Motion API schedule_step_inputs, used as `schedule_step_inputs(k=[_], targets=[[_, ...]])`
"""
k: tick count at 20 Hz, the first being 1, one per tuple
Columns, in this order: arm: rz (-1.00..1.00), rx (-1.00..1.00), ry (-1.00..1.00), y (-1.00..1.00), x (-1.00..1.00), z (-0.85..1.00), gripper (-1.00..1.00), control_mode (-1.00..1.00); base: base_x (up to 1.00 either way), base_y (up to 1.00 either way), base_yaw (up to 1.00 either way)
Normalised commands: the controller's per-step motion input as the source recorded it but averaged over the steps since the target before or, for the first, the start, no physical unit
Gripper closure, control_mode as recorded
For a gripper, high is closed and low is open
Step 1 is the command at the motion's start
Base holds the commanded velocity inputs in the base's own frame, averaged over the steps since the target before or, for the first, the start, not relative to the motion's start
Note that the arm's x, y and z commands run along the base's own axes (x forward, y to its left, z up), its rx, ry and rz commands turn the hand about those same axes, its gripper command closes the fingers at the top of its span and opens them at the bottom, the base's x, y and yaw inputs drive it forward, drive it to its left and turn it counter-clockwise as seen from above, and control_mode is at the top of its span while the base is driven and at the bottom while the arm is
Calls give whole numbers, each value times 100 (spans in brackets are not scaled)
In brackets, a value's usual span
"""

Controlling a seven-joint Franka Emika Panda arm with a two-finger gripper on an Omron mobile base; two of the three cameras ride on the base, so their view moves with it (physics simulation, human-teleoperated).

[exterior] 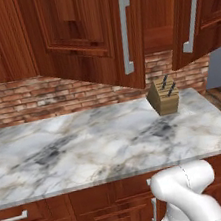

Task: Close all open cabinet doors.

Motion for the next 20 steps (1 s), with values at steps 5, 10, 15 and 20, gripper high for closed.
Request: schedule_step_inputs(k=[5, 10, 15, 20], targets=[[1, 0, 1, 0, 72, 12, -100, -100, 0, 0, 0], [8, 3, 18, 0, 88, 0, -100, -100, 0, 0, 0], [11, 4, 23, -6, 90, 0, -100, -100, 0, 0, 0], [10, 2, 13, -8, 85, -1, -100, -100, 0, 0, 0]])
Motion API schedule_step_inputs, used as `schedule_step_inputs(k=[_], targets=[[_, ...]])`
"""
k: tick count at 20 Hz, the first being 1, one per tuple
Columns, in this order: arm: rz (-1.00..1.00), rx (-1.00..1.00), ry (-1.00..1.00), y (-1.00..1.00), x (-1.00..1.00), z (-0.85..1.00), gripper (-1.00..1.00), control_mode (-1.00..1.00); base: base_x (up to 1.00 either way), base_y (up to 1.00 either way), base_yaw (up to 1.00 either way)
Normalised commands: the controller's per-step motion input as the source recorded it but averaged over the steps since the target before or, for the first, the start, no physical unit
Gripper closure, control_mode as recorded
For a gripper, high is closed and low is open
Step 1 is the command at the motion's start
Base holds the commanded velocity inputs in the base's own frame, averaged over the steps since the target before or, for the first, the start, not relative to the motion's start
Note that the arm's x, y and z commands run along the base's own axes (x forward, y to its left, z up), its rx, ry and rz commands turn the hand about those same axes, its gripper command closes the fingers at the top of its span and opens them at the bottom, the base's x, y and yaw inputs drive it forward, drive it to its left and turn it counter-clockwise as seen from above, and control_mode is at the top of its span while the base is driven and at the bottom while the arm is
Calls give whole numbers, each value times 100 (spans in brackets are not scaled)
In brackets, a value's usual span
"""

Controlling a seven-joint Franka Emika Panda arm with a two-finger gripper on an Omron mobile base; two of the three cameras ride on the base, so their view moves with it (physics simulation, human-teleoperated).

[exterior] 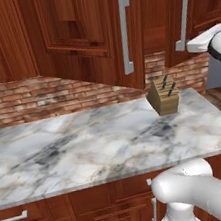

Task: Close all open cabinet doors.

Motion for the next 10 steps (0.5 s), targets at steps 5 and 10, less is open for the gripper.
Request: schedule_step_inputs(k=[5, 10], targets=[[10, 0, 1, -15, 75, -19, -100, -100, 0, 0, 0], [9, 0, 0, -18, 71, -30, -100, -100, 0, 0, 0]])
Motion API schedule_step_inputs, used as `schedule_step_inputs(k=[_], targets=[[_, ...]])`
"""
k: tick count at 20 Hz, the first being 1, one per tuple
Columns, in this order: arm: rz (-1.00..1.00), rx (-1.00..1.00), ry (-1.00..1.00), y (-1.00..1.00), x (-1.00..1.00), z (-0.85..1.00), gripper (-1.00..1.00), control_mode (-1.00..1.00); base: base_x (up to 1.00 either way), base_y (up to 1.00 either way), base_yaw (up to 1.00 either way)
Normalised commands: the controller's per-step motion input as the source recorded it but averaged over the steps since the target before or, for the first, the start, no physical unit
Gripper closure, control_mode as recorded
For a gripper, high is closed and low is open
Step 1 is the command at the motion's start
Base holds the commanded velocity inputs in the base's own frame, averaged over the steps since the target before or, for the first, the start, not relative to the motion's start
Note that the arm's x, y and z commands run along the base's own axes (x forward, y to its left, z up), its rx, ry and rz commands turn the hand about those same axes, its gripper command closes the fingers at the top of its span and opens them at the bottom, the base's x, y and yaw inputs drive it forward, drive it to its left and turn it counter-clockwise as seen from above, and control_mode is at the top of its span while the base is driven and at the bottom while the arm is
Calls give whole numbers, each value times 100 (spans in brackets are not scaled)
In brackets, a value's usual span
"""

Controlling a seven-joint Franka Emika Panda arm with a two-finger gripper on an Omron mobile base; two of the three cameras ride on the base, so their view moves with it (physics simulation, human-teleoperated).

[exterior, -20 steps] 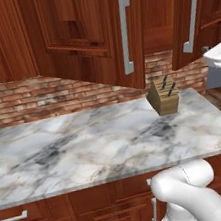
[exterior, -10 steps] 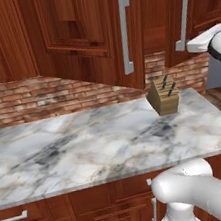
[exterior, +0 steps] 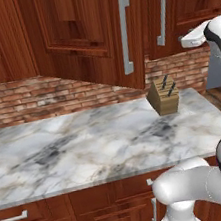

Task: Close all open cabinet doors.

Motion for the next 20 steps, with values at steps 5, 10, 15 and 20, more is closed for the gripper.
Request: schedule_step_inputs(k=[5, 10, 15, 20], targets=[[1, 0, 0, -2, 73, -32, -100, -100, 0, 0, 0], [0, 0, 0, 0, 68, -26, -100, -100, 0, 0, 0], [0, 0, 0, 0, 51, -28, -100, -100, 0, 0, 0], [0, 0, 0, 0, -6, -28, -100, -100, 0, 0, 0]])
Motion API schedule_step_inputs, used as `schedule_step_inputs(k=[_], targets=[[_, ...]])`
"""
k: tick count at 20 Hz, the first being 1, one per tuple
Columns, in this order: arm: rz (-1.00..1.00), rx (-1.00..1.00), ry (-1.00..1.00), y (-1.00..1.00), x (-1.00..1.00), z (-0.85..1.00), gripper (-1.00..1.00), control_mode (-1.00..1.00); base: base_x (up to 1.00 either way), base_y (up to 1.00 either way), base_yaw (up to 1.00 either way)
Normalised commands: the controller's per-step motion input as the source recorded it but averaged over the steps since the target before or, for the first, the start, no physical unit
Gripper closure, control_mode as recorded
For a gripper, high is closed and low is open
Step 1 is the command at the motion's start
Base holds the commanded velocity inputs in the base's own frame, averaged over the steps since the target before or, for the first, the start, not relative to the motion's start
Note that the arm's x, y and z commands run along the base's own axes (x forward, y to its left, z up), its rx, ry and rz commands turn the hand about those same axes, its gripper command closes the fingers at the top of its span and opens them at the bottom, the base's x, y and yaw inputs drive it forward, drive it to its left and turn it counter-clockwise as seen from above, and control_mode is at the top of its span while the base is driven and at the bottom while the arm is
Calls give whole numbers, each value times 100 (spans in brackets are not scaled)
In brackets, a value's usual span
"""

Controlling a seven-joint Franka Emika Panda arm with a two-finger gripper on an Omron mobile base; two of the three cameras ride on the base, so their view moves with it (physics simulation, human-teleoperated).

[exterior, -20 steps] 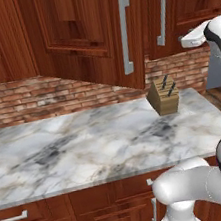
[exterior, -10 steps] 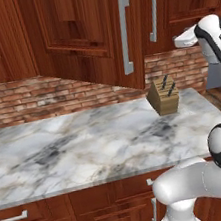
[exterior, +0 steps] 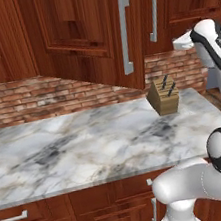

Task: Close all open cabinet doors.

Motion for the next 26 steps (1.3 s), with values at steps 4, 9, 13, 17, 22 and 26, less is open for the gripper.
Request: schedule_step_inputs(k=[4, 9, 13, 17, 22, 26], targets=[[1, 0, 0, 0, -54, -10, -100, -100, 0, 0, 0], [1, 0, 0, 0, -70, 0, -100, -100, 0, 0, 0], [4, 0, -1, 2, -74, 0, -100, -100, 0, 0, 0], [7, -1, -1, 11, -79, 0, -100, -100, 0, 0, 0], [9, -5, -7, 17, -98, 0, -100, -100, 0, 0, 0], [8, -10, -9, 37, -100, 0, -100, -100, 0, 0, 0]])
